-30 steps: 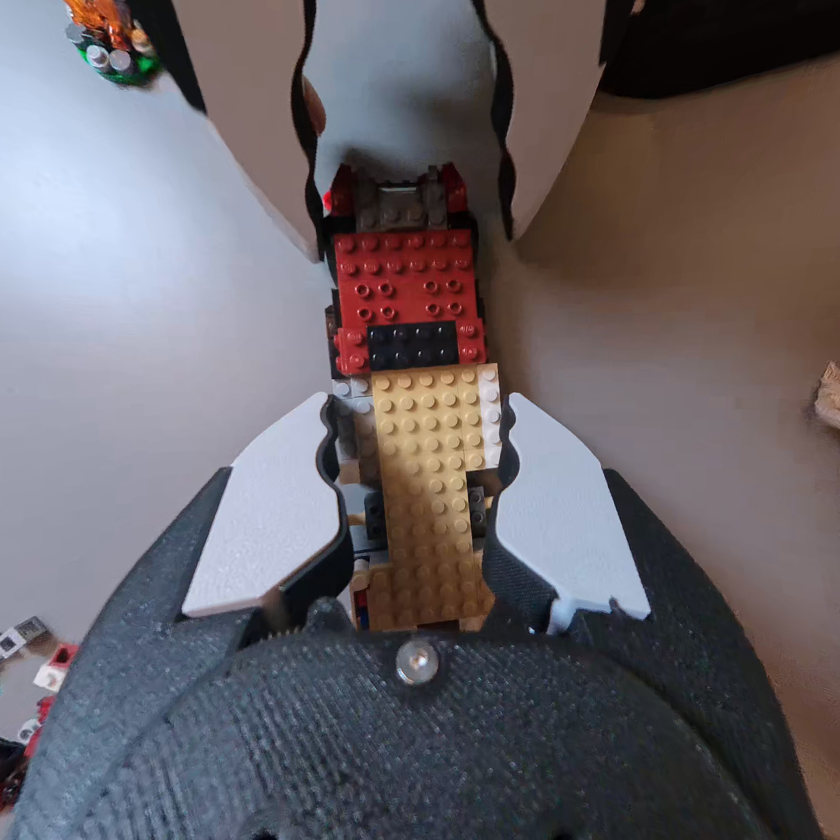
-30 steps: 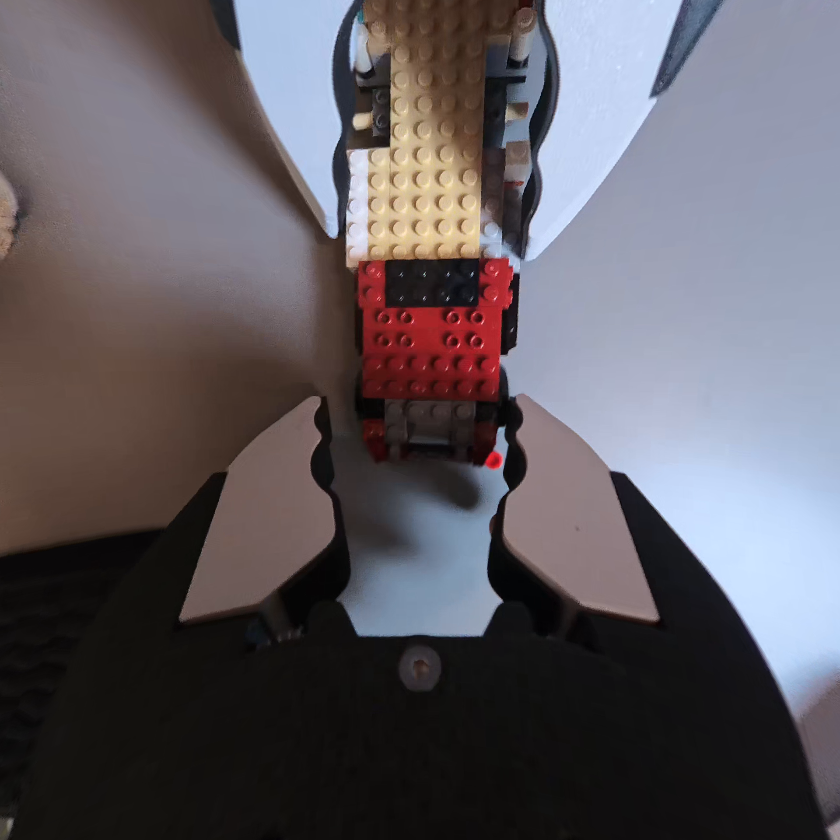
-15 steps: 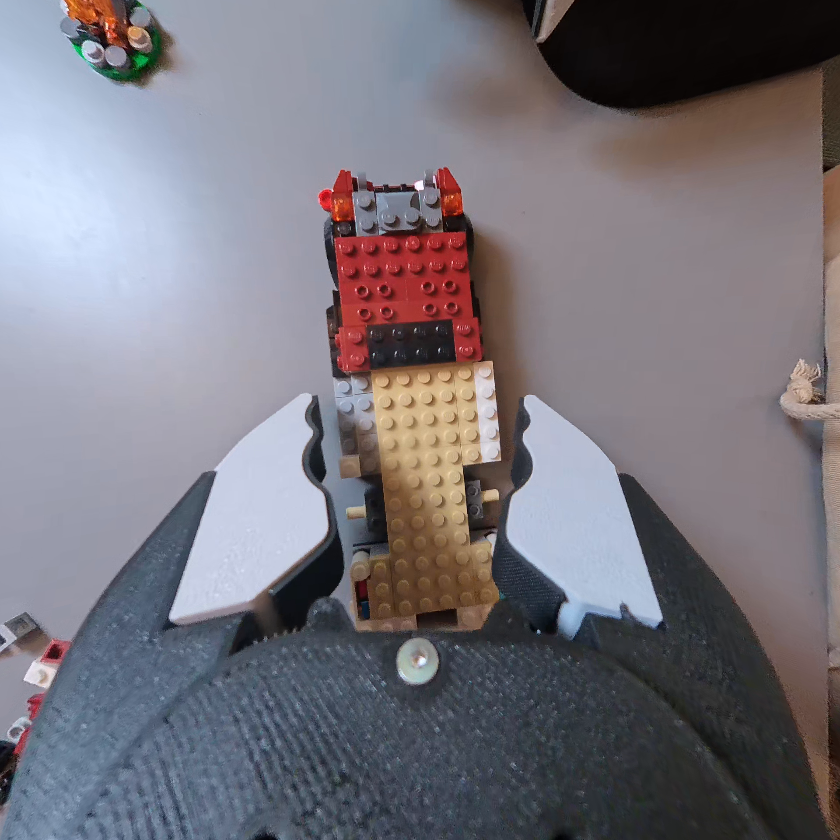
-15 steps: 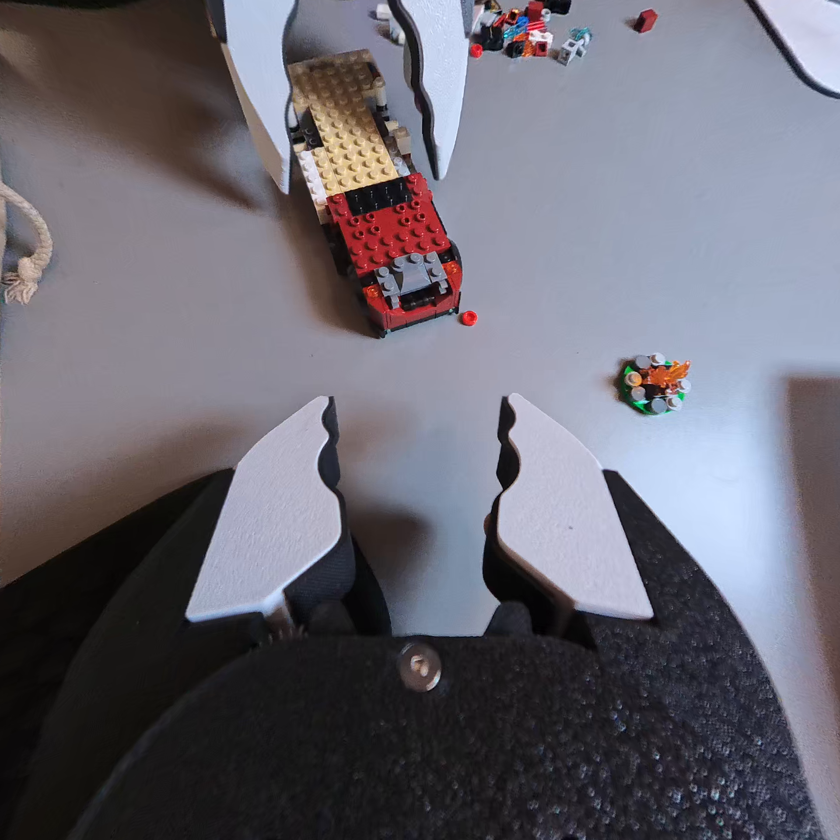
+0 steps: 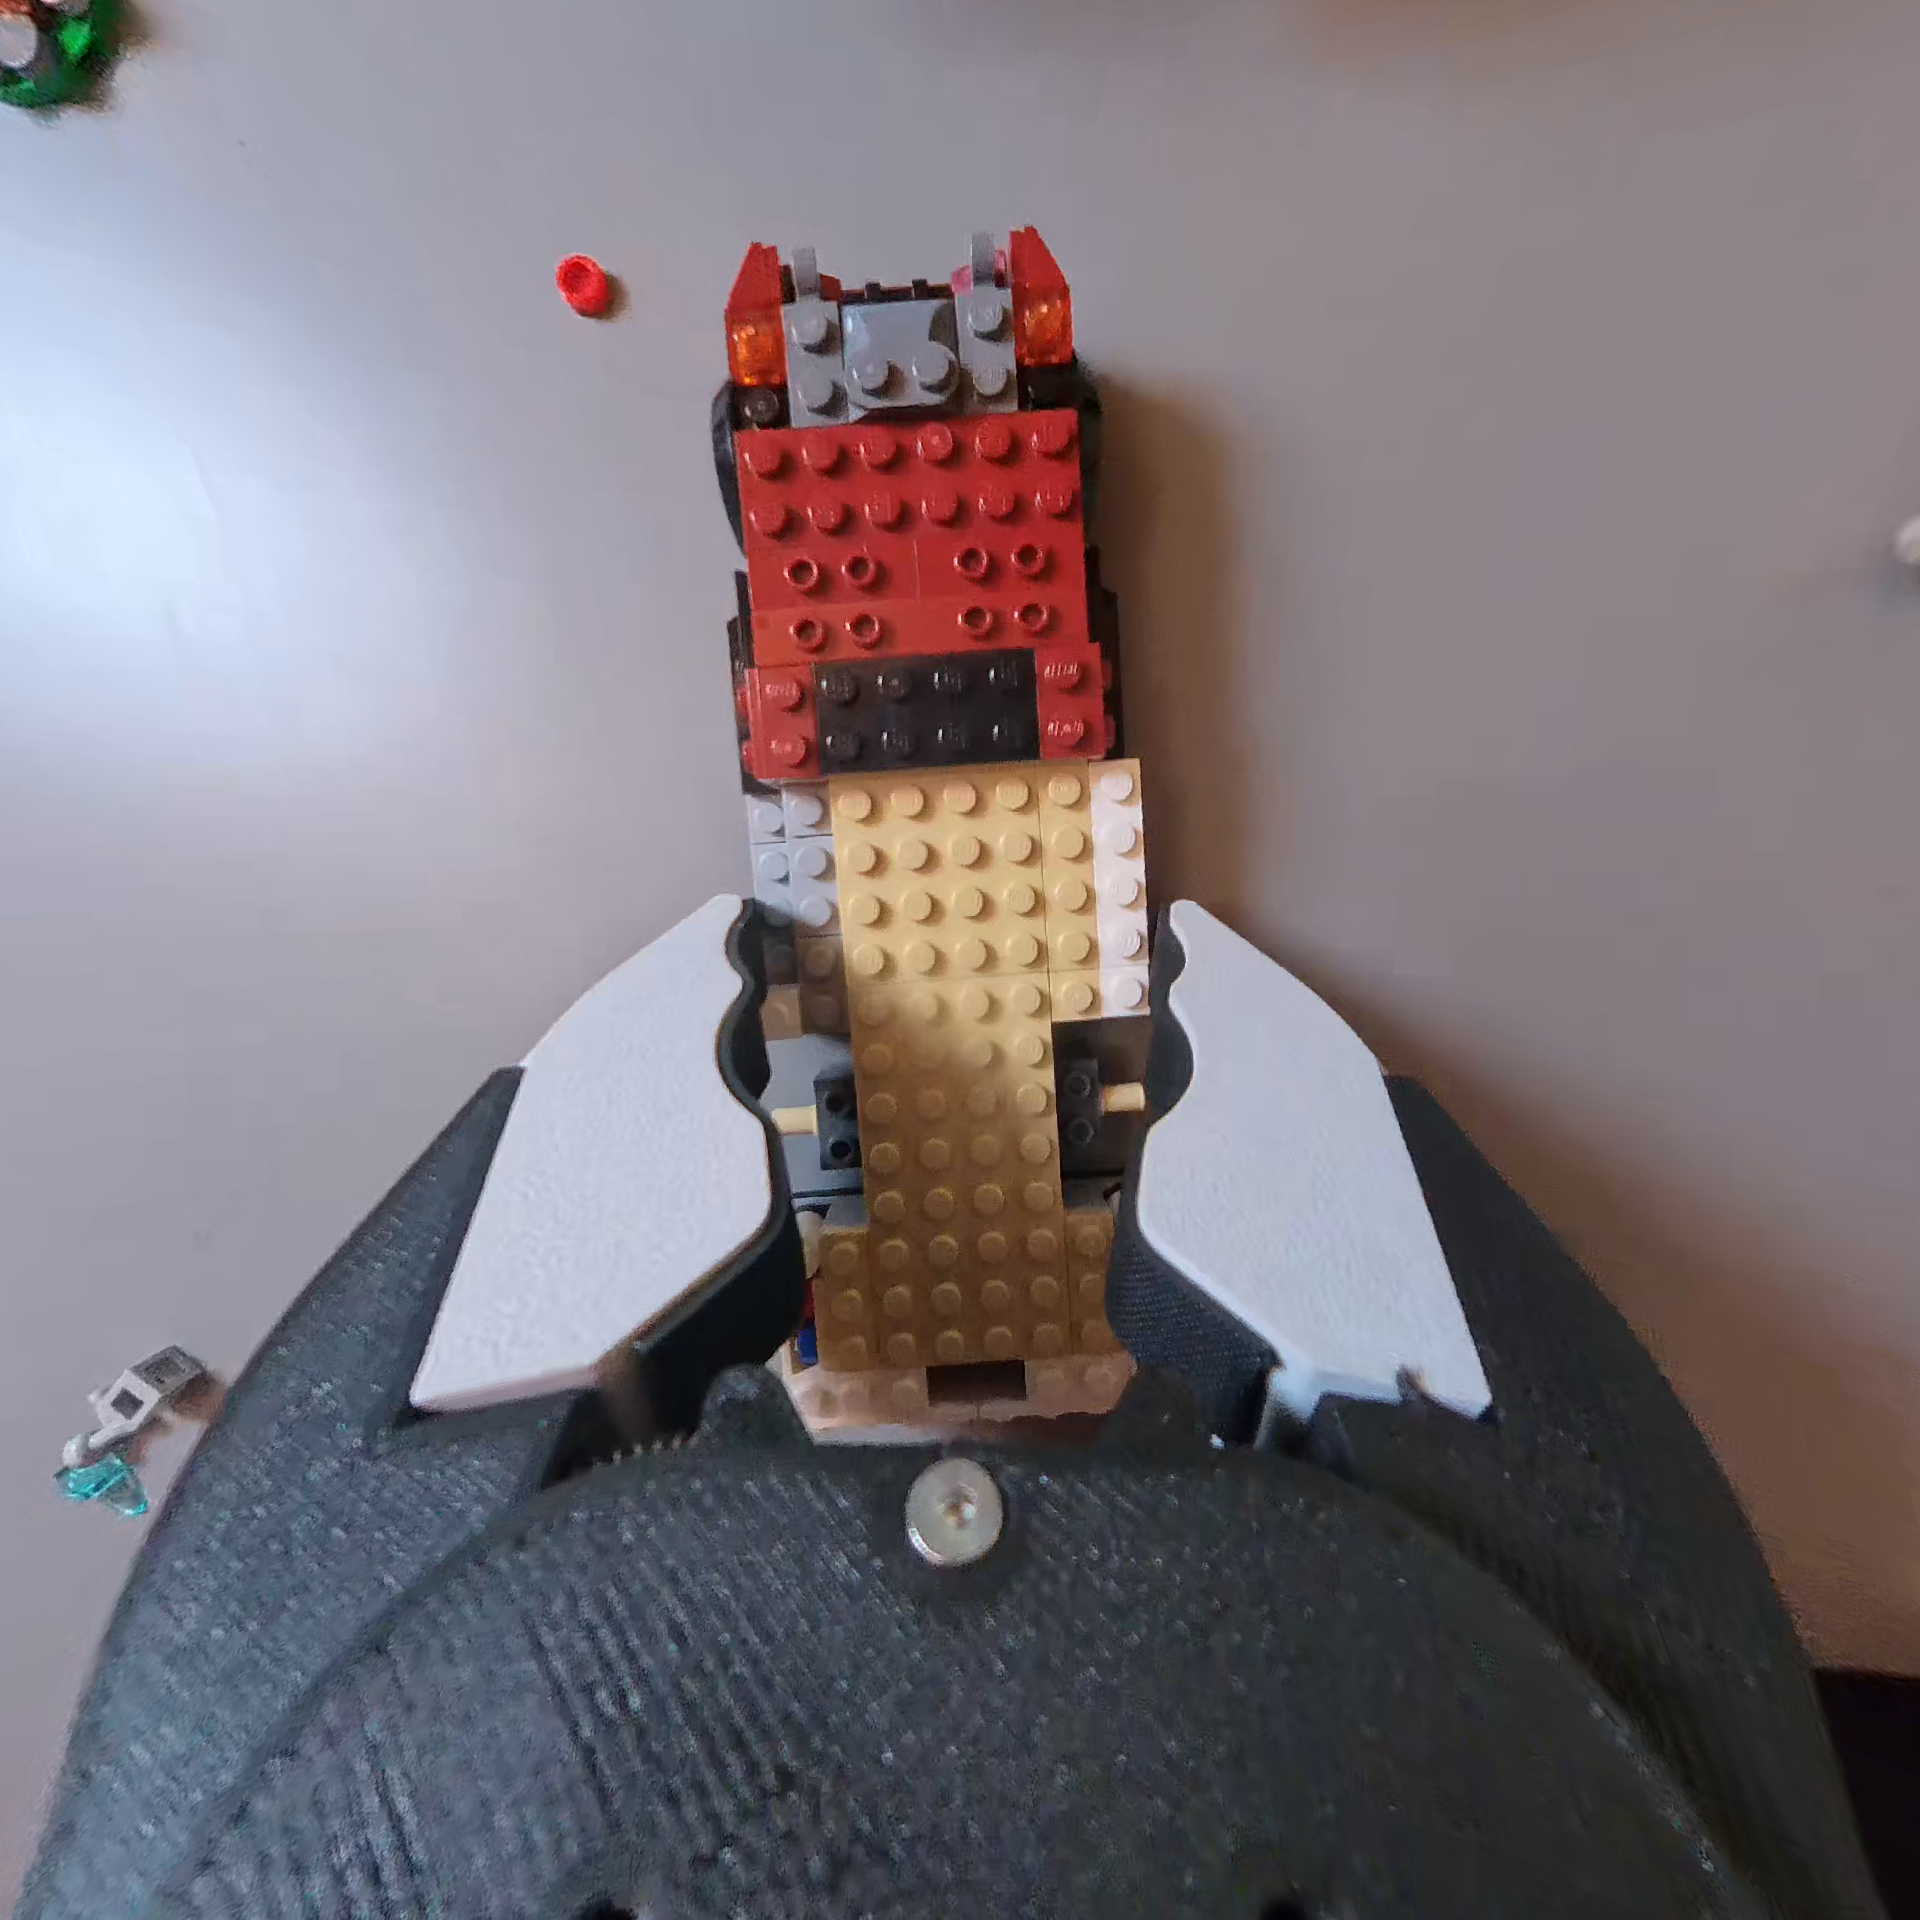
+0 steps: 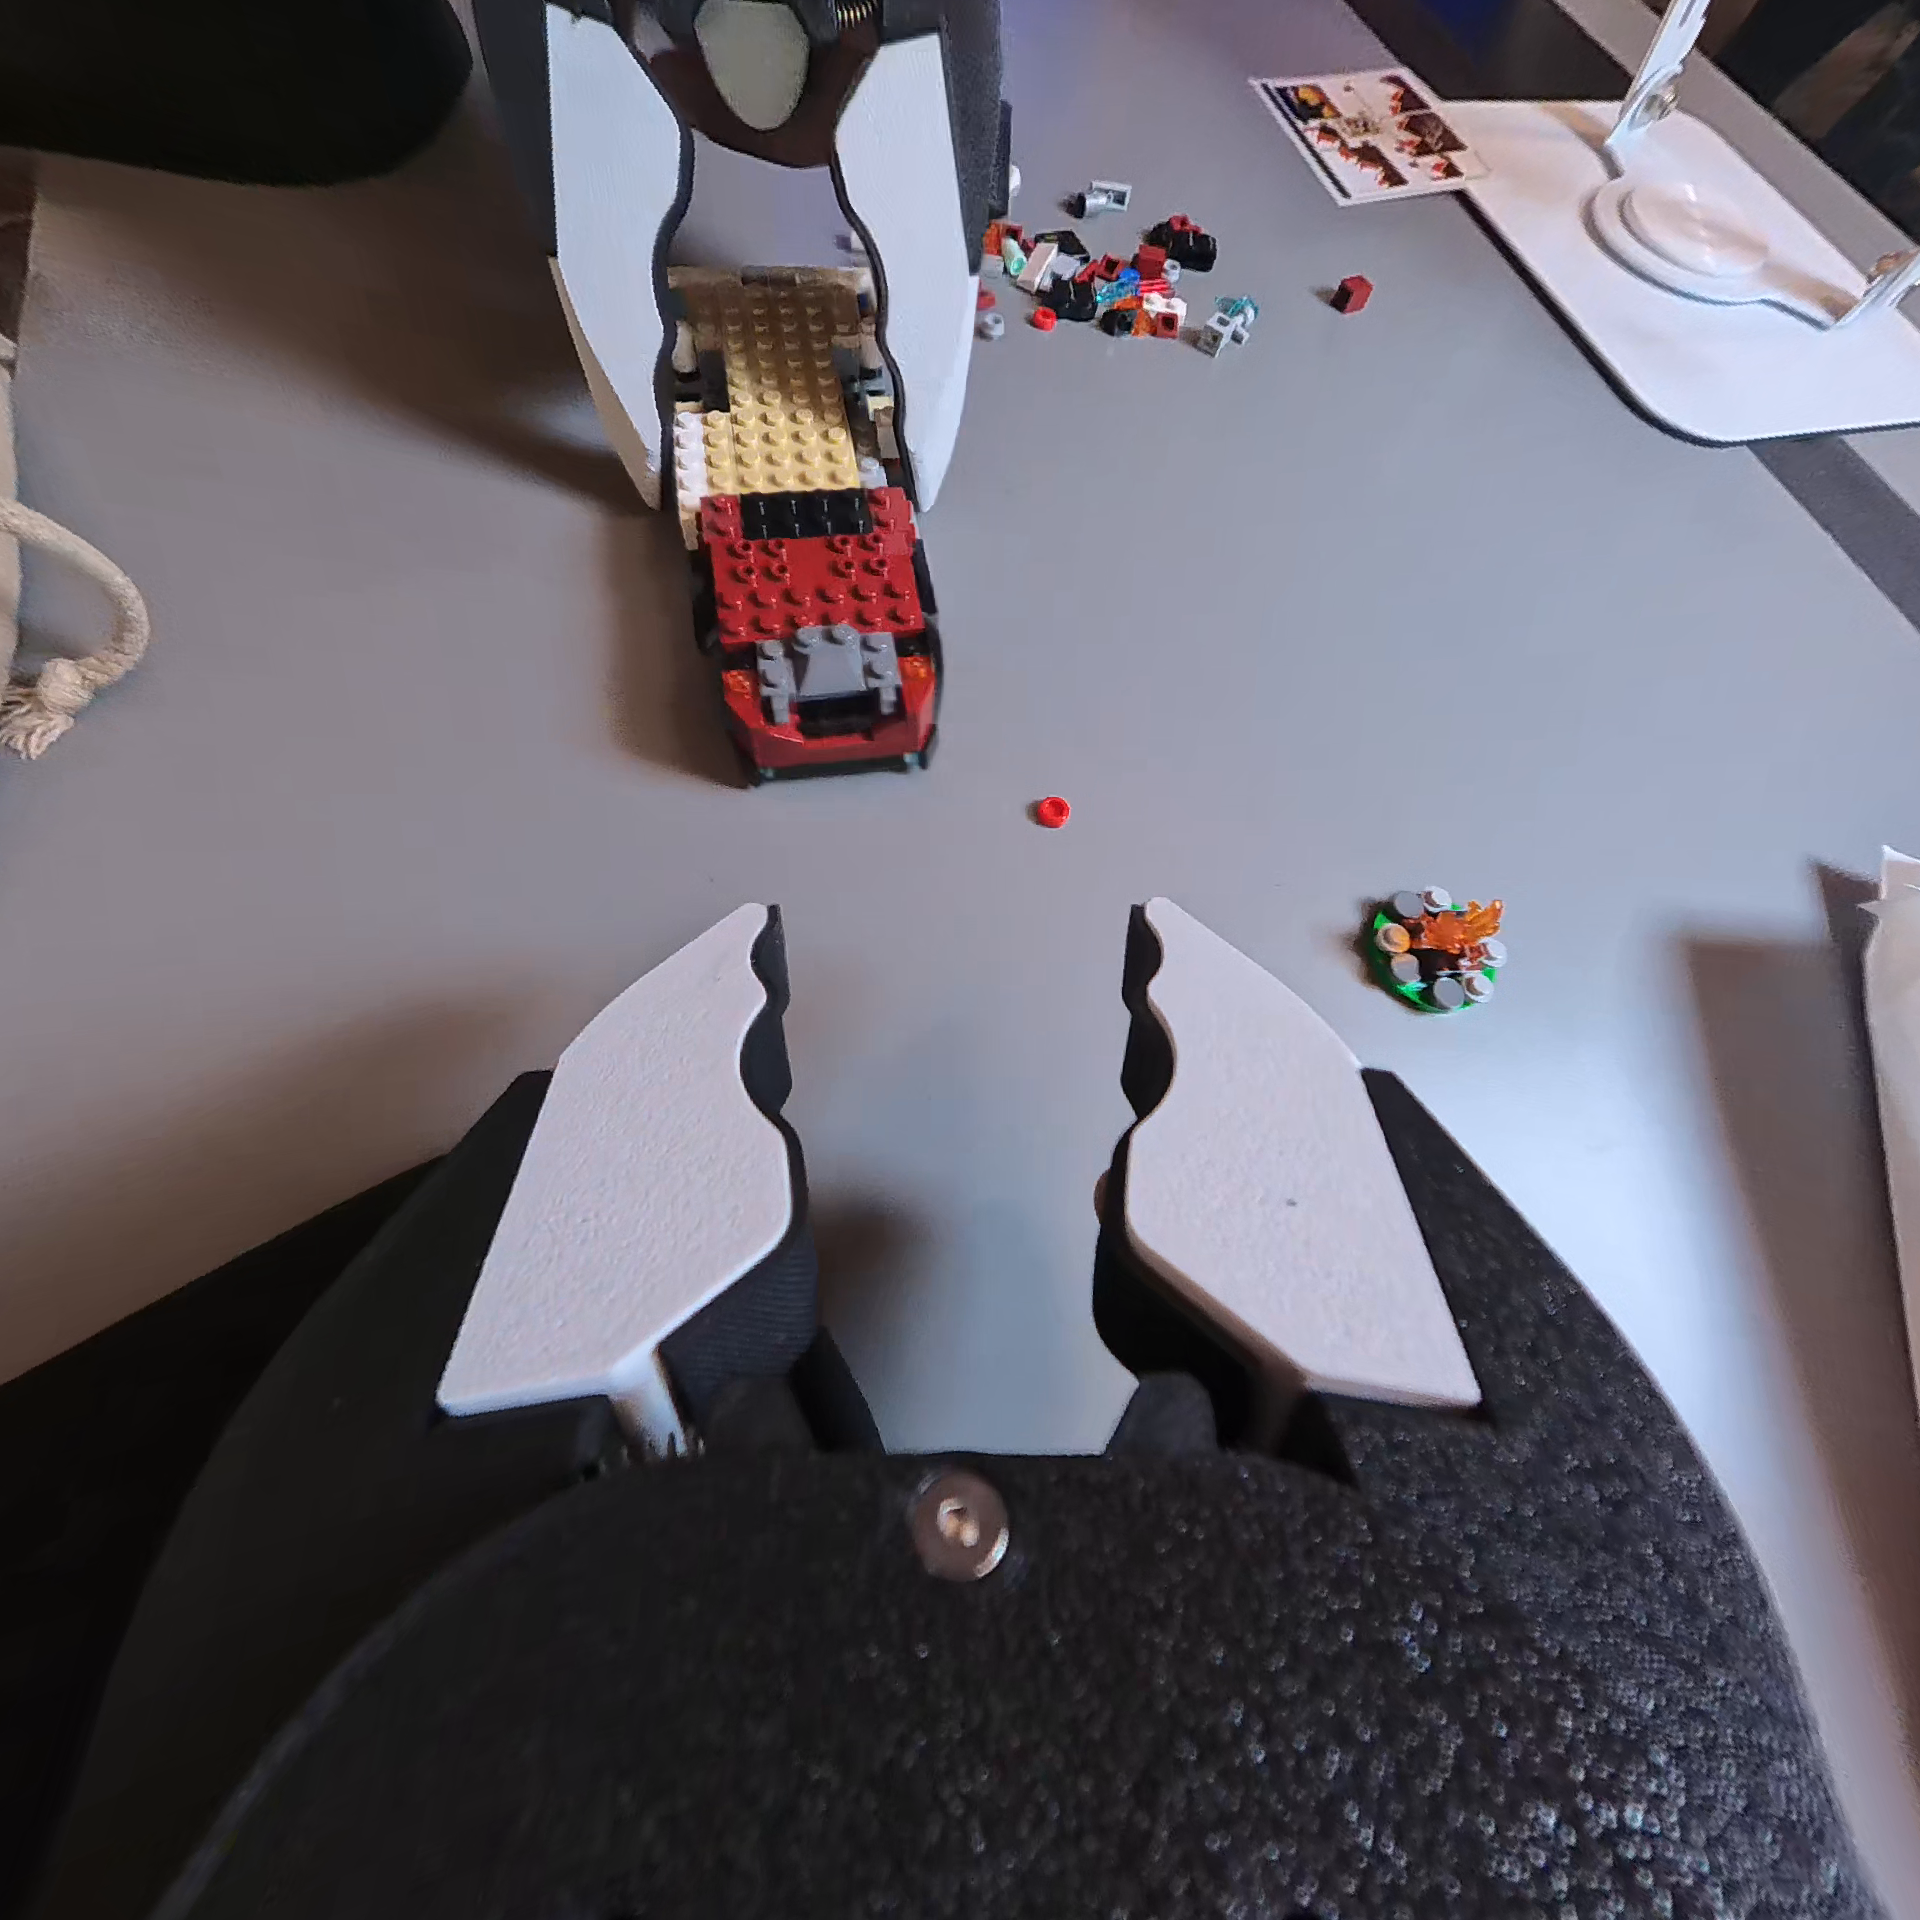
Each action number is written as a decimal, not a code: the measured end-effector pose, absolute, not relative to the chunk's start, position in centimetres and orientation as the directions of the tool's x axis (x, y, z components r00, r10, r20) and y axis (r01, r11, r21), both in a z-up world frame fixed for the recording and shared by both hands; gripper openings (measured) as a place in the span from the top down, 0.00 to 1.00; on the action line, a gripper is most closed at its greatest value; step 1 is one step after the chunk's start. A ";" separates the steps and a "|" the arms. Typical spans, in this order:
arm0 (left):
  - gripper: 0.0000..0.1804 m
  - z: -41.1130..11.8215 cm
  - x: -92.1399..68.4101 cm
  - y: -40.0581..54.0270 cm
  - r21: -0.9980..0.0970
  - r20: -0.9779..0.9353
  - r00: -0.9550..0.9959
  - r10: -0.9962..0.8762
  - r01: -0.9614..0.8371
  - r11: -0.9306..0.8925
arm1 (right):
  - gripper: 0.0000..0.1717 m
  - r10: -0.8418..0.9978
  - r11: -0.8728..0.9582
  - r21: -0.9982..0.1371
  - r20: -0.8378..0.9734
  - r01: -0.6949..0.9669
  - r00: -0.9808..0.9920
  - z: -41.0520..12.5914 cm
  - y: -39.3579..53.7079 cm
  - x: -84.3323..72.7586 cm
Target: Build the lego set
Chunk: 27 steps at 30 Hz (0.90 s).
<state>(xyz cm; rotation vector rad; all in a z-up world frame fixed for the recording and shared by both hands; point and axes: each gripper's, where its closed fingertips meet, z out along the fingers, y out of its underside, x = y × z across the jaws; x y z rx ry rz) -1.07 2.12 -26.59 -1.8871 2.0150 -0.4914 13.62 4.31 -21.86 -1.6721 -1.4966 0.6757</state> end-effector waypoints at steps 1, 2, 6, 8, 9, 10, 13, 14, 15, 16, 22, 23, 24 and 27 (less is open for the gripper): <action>0.61 -26.6 -1.5 2.0 -0.467 -0.002 -0.083 -0.997 -0.881 0.074 | 0.64 0.979 -0.003 -0.830 0.111 0.558 0.169 -21.7 4.3 13.7; 0.60 -26.6 -2.0 1.8 -0.468 0.016 -0.100 -0.995 -0.880 0.081 | 0.64 0.979 0.000 -0.837 0.112 0.547 0.171 -21.7 4.2 13.8; 0.60 -26.5 -3.2 1.7 -0.463 0.042 -0.118 -0.992 -0.882 0.085 | 0.65 0.976 0.008 -0.860 0.118 0.511 0.182 -21.5 4.2 14.0; 0.58 -26.4 -3.3 1.9 -0.454 0.048 -0.107 -0.993 -0.888 0.074 | 0.65 0.975 0.013 -0.871 0.121 0.491 0.188 -21.4 4.3 14.1; 0.57 -26.3 -3.4 1.9 -0.448 0.048 -0.103 -0.993 -0.891 0.071 | 0.65 0.974 0.014 -0.878 0.120 0.479 0.192 -21.3 4.3 14.1; 0.56 -26.2 -3.4 1.9 -0.443 0.048 -0.103 -0.994 -0.894 0.071 | 0.65 0.974 0.015 -0.883 0.119 0.469 0.194 -21.2 4.4 14.1; 0.55 -25.9 -3.5 1.9 -0.418 0.036 -0.095 -0.995 -0.906 0.072 | 0.64 0.974 0.021 -0.895 0.118 0.445 0.192 -20.9 4.3 14.2; 0.55 -25.9 -3.6 1.9 -0.409 0.027 -0.090 -0.996 -0.910 0.072 | 0.64 0.974 0.021 -0.899 0.117 0.438 0.193 -20.8 4.3 14.2; 0.55 -25.9 -3.6 1.9 -0.402 0.023 -0.085 -0.996 -0.913 0.069 | 0.64 0.974 0.020 -0.902 0.114 0.432 0.194 -20.8 4.3 14.2; 0.55 -26.0 -3.6 1.9 -0.393 0.016 -0.079 -0.997 -0.917 0.067 | 0.64 0.974 0.017 -0.904 0.111 0.426 0.196 -20.7 4.3 14.2; 0.58 -26.8 -3.6 2.0 -0.360 0.006 -0.065 -0.998 -0.931 0.058 | 0.60 0.971 0.017 -0.909 0.114 0.416 0.209 -20.4 4.2 14.3; 0.58 -26.7 -3.5 2.0 -0.362 0.007 -0.061 -0.998 -0.931 0.055 | 0.61 0.970 0.020 -0.909 0.118 0.415 0.213 -20.4 4.2 14.4; 0.59 -26.7 -3.5 2.0 -0.363 0.009 -0.061 -0.998 -0.930 0.053 | 0.62 0.969 0.024 -0.910 0.122 0.413 0.214 -20.4 4.2 14.4; 0.59 -26.8 -3.5 2.0 -0.366 0.013 -0.056 -0.998 -0.929 0.047 | 0.64 0.968 0.033 -0.909 0.133 0.415 0.215 -20.5 4.1 14.4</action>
